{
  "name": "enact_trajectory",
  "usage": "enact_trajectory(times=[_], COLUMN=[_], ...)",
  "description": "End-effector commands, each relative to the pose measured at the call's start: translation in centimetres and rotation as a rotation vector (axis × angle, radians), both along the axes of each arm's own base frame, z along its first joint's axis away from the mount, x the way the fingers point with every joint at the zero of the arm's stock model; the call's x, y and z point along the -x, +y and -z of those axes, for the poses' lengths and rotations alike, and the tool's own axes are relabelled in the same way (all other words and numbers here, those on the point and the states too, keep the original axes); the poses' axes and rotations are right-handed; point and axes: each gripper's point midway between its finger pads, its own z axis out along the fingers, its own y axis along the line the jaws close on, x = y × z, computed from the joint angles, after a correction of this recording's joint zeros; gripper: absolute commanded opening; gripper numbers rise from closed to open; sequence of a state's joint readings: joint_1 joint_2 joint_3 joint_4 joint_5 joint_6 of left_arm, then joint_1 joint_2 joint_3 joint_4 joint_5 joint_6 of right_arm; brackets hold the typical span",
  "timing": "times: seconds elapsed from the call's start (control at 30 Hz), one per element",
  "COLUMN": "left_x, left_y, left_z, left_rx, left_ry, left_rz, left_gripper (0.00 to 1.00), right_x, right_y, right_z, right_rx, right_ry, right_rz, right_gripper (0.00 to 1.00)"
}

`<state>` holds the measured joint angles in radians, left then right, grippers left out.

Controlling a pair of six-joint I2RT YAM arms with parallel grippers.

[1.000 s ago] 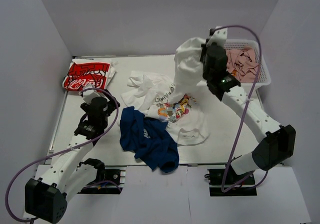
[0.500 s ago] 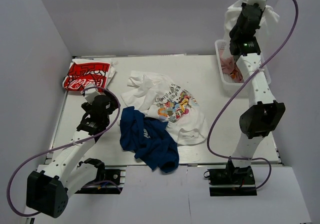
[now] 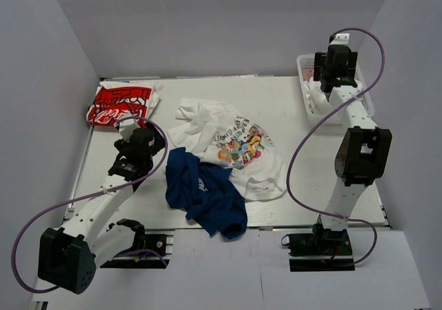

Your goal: Fold and stack the t-shirts

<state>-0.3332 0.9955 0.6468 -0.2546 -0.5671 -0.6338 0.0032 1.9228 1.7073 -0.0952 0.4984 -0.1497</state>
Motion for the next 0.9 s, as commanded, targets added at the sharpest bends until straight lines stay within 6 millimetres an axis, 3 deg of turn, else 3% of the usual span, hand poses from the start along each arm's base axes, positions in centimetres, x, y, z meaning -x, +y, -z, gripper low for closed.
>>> enact_trajectory(times=[0.0, 0.03, 0.07, 0.1, 0.17, 0.23, 0.3, 0.33, 0.37, 0.4, 0.43, 0.47, 0.57, 0.8, 0.87], left_x=[-0.4, -0.1, 0.5, 0.6, 0.9, 1.0, 0.8, 0.7, 0.8, 0.8, 0.9, 1.1, 1.4, 1.9, 1.9], left_y=[0.2, 0.7, 1.6, 1.9, 2.1, 1.6, 1.4, 1.2, 1.2, 1.2, 1.2, 1.3, 1.4, 1.6, 1.6], left_z=[-1.6, -1.4, -1.6, -1.6, -1.6, -2.0, -2.2, -2.3, -2.6, -2.6, -2.5, -2.4, -2.6, -3.2, -3.2], left_rx=[0.030, 0.020, 0.007, 0.032, 0.029, 0.052, 0.053, 0.061, 0.065, 0.065, 0.061, 0.063, 0.068, 0.082, 0.074], left_ry=[-0.041, -0.034, -0.024, -0.028, -0.016, -0.025, -0.041, -0.047, -0.057, -0.057, -0.049, -0.053, -0.065, -0.100, -0.097], left_rz=[-0.035, -0.063, -0.114, -0.151, -0.167, -0.135, -0.116, -0.108, -0.108, -0.108, -0.108, -0.108, -0.107, -0.107, -0.103], left_gripper=[0.99, 0.99, 0.99, 0.99, 0.99, 0.99, 0.99, 0.99, 0.99, 0.99, 0.99, 0.99, 0.99, 0.99, 0.99], right_x=[1.8, 2.2, 3.6, 4.3, 5.5, 6.9, 7.5, 8.0, 8.5, 9.2, 9.4, 9.6, 11.2, 12.6, 13.0], right_y=[3.6, 5.1, 6.0, 7.4, 11.0, 15.4, 17.3, 20.0, 21.1, 23.9, 24.8, 25.5, 29.5, 30.9, 30.8], right_z=[-7.0, -6.3, -7.5, -6.3, -5.8, -3.1, 0.4, 1.3, 3.9, 5.5, 6.3, 9.1, 12.8, 20.9, 22.2], right_rx=[-0.085, -0.124, -0.135, -0.165, -0.212, -0.270, -0.319, -0.327, -0.359, -0.360, -0.359, -0.357, -0.315, -0.307, -0.311], right_ry=[-0.132, -0.111, -0.128, -0.091, -0.057, 0.052, 0.135, 0.157, 0.202, 0.239, 0.256, 0.315, 0.404, 0.526, 0.547], right_rz=[-0.170, -0.255, -0.296, -0.331, -0.477, -0.597, -0.598, -0.652, -0.661, -0.719, -0.729, -0.726, -0.768, -0.650, -0.619], right_gripper=[0.90, 0.90, 0.90, 0.90, 0.90, 0.90, 0.90, 0.90, 0.90, 0.90, 0.90, 0.90, 0.90, 0.90, 0.85])
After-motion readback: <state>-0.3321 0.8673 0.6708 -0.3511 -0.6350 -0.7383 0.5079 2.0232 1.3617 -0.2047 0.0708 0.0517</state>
